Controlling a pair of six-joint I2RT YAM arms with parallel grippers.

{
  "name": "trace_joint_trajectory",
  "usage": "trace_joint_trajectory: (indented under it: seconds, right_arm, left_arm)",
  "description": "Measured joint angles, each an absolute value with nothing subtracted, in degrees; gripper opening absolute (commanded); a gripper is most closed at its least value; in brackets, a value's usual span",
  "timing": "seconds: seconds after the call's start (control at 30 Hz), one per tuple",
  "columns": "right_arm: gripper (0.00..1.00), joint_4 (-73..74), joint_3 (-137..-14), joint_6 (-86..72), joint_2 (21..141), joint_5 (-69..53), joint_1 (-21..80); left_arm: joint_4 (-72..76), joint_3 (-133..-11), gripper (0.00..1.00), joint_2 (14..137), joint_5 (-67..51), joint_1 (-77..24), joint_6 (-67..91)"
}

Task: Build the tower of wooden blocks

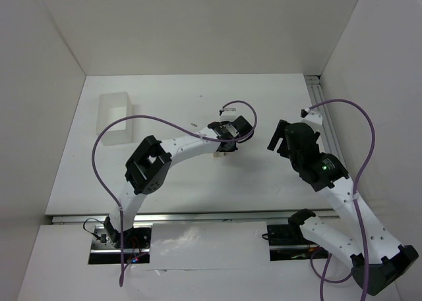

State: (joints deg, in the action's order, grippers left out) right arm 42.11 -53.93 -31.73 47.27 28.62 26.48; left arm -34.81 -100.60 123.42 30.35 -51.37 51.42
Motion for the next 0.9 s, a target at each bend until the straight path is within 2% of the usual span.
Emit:
trace_joint_trajectory:
  seconds: [0.9]
  right_arm:
    - [0.85,42.1,-52.9,-32.1,47.1,28.3,26.5]
  left_arm:
    - [-34.6,-99.0,0.00,122.4,29.8,-52.4,51.2]
